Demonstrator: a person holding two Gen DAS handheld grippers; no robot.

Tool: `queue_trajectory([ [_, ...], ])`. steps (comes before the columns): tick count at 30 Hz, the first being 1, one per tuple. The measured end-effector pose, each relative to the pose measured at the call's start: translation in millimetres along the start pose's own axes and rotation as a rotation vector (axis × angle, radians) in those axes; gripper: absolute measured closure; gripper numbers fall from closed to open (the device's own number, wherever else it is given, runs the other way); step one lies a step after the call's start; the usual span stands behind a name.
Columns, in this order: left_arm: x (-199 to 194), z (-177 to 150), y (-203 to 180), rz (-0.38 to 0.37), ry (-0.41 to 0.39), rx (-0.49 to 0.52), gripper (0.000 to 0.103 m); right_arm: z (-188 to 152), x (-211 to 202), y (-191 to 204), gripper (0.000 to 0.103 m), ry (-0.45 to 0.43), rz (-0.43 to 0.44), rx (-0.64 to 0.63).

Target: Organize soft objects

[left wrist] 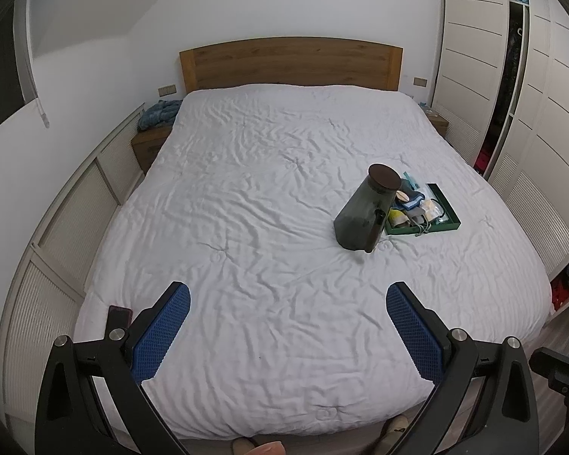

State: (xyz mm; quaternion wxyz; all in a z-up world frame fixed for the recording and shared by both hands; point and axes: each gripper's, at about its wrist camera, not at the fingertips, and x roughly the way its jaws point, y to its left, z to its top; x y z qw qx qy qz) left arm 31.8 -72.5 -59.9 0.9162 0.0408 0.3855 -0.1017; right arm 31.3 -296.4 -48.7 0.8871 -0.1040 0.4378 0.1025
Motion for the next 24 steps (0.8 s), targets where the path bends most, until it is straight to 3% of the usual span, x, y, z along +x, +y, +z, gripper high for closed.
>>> queue_trajectory([
  [11,6,2,-6,-0.017,0.008,0.010,0.001,-6,-5,-18,0.000,-0.015,0.006,0.145],
  [17,5,9,-14,-0.041,-0.004,0.005,0.001,-12,-1,-35,0.000,-0.089,-0.018,0.358],
  [24,9,11,-19,-0.044,0.009,0.013,0.001,-31,-7,-28,0.000,-0.169,-0.031,0.438],
])
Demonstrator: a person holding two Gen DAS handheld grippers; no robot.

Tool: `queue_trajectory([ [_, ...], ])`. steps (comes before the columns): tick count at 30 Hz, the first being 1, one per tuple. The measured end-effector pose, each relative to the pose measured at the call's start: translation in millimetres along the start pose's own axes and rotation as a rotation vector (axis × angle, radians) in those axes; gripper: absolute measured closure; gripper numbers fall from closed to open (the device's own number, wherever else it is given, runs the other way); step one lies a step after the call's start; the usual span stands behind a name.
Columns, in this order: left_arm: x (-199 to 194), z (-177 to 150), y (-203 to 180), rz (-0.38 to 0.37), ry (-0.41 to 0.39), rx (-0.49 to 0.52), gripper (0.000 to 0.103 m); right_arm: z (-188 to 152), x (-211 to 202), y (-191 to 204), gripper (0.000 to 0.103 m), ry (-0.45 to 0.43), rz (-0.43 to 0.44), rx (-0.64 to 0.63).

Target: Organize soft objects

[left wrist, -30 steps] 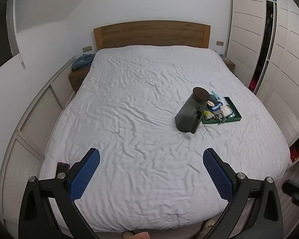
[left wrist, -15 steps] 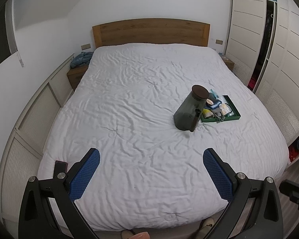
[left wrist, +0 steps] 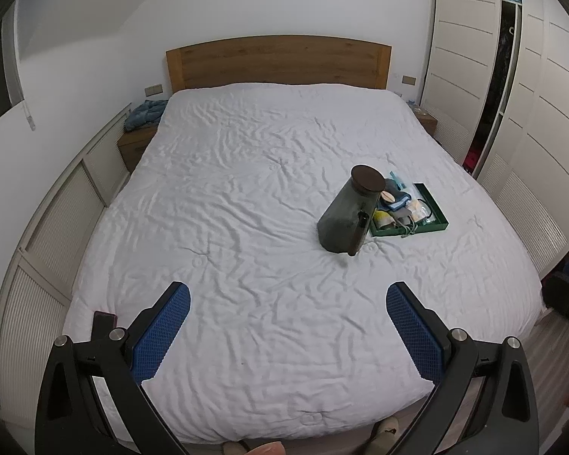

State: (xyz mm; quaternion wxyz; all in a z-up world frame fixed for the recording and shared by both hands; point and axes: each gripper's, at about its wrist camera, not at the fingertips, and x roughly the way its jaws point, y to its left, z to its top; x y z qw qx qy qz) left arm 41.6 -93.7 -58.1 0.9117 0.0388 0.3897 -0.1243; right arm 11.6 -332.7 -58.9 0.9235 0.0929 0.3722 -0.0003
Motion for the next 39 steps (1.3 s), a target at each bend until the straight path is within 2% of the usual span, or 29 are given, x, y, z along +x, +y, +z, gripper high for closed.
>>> queue_trajectory([
  [5,3,2,1,0.005,0.004,-0.003,0.001,-5,-4,1,0.000,-0.024,-0.032,-0.008],
  [10,4,3,1,0.011,0.002,-0.004,0.001,-9,-12,22,0.000,-0.091,-0.081,-0.093],
  [15,4,3,2,0.011,0.002,-0.004,0.001,-23,-18,42,0.000,-0.152,-0.095,-0.169],
  [20,4,3,2,0.012,0.002,-0.004,0.001,-33,-12,45,0.000,-0.145,-0.084,-0.171],
  [39,-6,2,6,0.031,-0.022,-0.009,0.001,-23,-14,43,0.000,-0.132,-0.078,-0.183],
])
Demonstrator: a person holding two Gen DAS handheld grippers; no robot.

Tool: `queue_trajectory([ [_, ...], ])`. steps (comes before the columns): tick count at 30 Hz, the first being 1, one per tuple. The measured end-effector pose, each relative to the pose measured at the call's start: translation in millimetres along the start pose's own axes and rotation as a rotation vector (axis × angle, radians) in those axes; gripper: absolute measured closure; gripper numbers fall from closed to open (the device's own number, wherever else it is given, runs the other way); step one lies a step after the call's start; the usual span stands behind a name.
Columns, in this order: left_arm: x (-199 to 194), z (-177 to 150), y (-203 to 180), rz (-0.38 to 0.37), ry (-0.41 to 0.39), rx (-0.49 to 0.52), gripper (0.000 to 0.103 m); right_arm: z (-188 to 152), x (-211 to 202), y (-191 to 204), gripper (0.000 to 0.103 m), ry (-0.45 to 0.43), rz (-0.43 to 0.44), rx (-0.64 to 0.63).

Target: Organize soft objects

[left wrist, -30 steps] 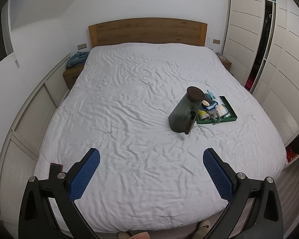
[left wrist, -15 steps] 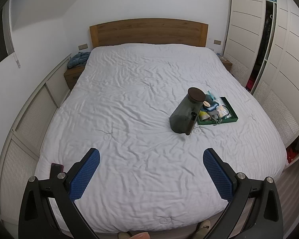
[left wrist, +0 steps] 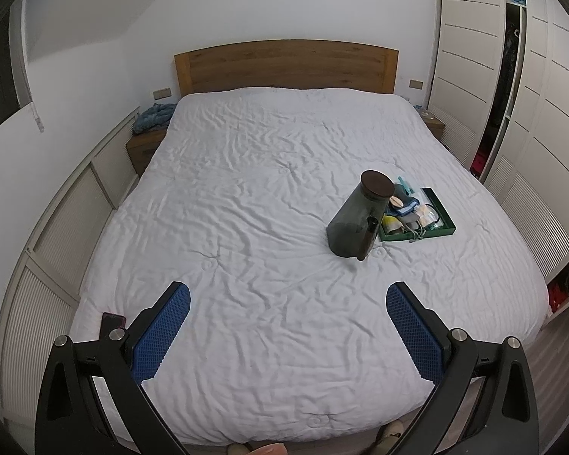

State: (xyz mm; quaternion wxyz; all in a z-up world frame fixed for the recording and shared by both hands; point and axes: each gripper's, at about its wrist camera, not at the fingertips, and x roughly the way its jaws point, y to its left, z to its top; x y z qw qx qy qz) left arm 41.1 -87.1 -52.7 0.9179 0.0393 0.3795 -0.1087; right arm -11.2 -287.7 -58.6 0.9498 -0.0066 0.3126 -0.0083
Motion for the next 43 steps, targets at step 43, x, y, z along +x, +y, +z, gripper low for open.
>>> queue_trajectory([
  [43,-2.4,-3.2,-2.1,0.000,-0.012,0.002,0.001,-4.2,3.5,3.2,0.000,0.021,0.002,-0.012],
])
